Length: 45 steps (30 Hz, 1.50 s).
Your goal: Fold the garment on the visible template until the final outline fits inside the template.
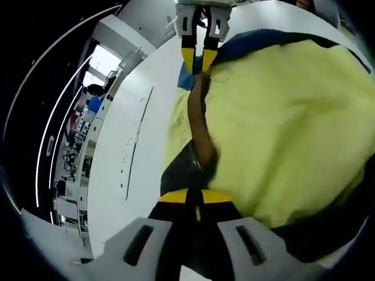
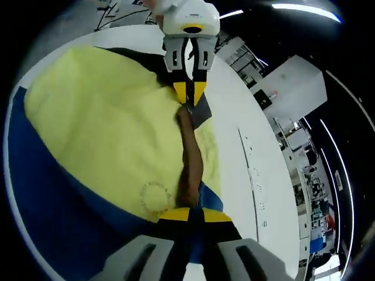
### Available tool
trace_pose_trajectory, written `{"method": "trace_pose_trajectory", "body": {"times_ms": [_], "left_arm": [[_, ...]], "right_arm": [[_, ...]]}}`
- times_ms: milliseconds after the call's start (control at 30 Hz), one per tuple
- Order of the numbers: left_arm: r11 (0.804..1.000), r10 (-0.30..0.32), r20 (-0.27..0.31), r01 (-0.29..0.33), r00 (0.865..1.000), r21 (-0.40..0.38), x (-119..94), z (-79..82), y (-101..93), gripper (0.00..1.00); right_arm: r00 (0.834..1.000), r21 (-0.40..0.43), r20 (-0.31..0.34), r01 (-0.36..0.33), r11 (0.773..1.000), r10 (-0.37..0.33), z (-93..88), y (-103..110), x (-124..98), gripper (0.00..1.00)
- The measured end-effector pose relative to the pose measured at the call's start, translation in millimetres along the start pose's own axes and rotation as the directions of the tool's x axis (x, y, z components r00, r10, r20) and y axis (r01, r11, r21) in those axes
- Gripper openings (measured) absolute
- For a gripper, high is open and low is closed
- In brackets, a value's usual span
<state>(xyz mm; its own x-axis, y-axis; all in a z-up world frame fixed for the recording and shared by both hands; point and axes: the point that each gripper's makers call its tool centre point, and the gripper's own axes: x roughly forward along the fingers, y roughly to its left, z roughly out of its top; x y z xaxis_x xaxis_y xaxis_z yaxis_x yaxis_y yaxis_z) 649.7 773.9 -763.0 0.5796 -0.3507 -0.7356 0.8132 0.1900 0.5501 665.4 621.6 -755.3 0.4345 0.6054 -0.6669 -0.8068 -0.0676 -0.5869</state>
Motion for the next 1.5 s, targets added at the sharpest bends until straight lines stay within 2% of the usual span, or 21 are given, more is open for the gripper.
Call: {"method": "trace_pose_trajectory", "body": {"times_ms": [100,167,267,367,400,467,500,600,633,667,700,733,767,833,900,967,1033,1067,1233,1267,1500], "left_arm": [[0.992,-0.033,0.050,0.039,0.998,-0.118,-7,7.4,-2.0,0.00],[0.983,-0.016,0.069,0.028,0.997,-0.181,-12,8.0,6.0,0.00],[0.943,-0.014,0.139,0.059,0.990,-0.328,-22,14.3,16.3,0.00],[0.911,0.003,0.194,0.077,0.981,-0.405,-30,18.1,30.4,0.00],[0.903,0.019,0.199,0.068,0.980,-0.424,-32,17.4,36.4,0.00],[0.883,0.049,0.212,0.056,0.976,-0.465,-36,17.7,49.1,0.00],[0.858,0.081,0.218,0.044,0.973,-0.512,-38,20.2,56.8,0.00],[0.809,0.119,0.233,0.041,0.965,-0.586,-36,16.9,71.2,0.00],[0.780,0.133,0.236,0.045,0.963,-0.624,-33,13.9,76.7,0.00],[0.771,0.142,0.231,0.039,0.962,-0.636,-30,11.2,79.9,0.00],[0.745,0.156,0.200,0.018,0.967,-0.667,-25,3.5,84.0,0.00],[0.729,0.165,0.195,0.014,0.967,-0.685,-21,1.8,85.9,0.00],[0.720,0.172,0.199,0.015,0.965,-0.694,-15,1.5,87.8,0.00],[0.691,0.188,0.177,-0.002,0.966,-0.723,-3,-3.2,90.4,0.00],[0.666,0.184,0.162,-0.002,0.970,-0.746,7,-7.5,89.1,0.00],[0.666,0.175,0.143,-0.010,0.974,-0.746,18,-12.9,85.5,0.00],[0.650,0.159,0.117,-0.015,0.980,-0.760,25,-20.2,80.3,0.00],[0.633,0.152,0.120,-0.003,0.981,-0.774,27,-20.5,78.1,0.00],[0.632,0.138,0.114,0.002,0.984,-0.775,33,-23.0,73.8,0.00],[0.640,0.131,0.111,0.002,0.985,-0.769,34,-23.7,72.4,0.00],[0.632,0.097,0.105,0.020,0.990,-0.774,37,-26.1,65.3,0.00]], "right_arm": [[1.000,0.039,0.030,0.005,0.999,-0.006,7.7,-7,-6,0.00],[0.998,0.120,0.068,0.002,0.993,-0.010,14.8,-13,-11,0.00],[0.994,0.219,0.107,0.001,0.976,-0.025,20.9,-25,-17,0.00],[0.989,0.316,0.141,0.003,0.949,-0.050,24.7,-40,-21,0.00],[0.987,0.366,0.147,0.008,0.930,-0.067,24.6,-48,-22,0.00],[0.983,0.412,0.161,0.015,0.911,-0.090,25.2,-60,-22,0.00],[0.980,0.441,0.170,0.016,0.898,-0.101,25.5,-65,-21,0.00],[0.976,0.531,0.179,0.013,0.847,-0.126,21.6,-82,-15,0.00],[0.975,0.580,0.176,0.006,0.815,-0.132,17.5,-86,-11,0.00],[0.978,0.615,0.161,0.002,0.788,-0.129,11.1,-90,-6,0.00],[0.979,0.627,0.154,0.009,0.779,-0.136,6.9,-93,-2,0.00],[0.979,0.648,0.149,0.007,0.761,-0.136,3.4,-94,3,0.00],[0.981,0.682,0.137,0.004,0.732,-0.134,-1.9,-95,10,0.00],[0.985,0.709,0.118,0.007,0.706,-0.128,-9.8,-95,21,0.00],[0.988,0.711,0.097,0.017,0.703,-0.122,-14.8,-92,31,0.00],[0.989,0.731,0.089,0.014,0.682,-0.116,-18.5,-91,38,0.00],[0.991,0.735,0.075,0.021,0.678,-0.113,-19.9,-88,43,0.00],[0.993,0.735,0.060,0.025,0.678,-0.102,-21.3,-84,46,0.00],[0.995,0.754,0.044,0.027,0.656,-0.092,-32.2,-83,57,0.00],[0.995,0.758,0.042,0.026,0.651,-0.089,-31.7,-79,56,0.00],[0.997,0.752,0.030,0.027,0.659,-0.075,-34.3,-79,61,0.00]]}}
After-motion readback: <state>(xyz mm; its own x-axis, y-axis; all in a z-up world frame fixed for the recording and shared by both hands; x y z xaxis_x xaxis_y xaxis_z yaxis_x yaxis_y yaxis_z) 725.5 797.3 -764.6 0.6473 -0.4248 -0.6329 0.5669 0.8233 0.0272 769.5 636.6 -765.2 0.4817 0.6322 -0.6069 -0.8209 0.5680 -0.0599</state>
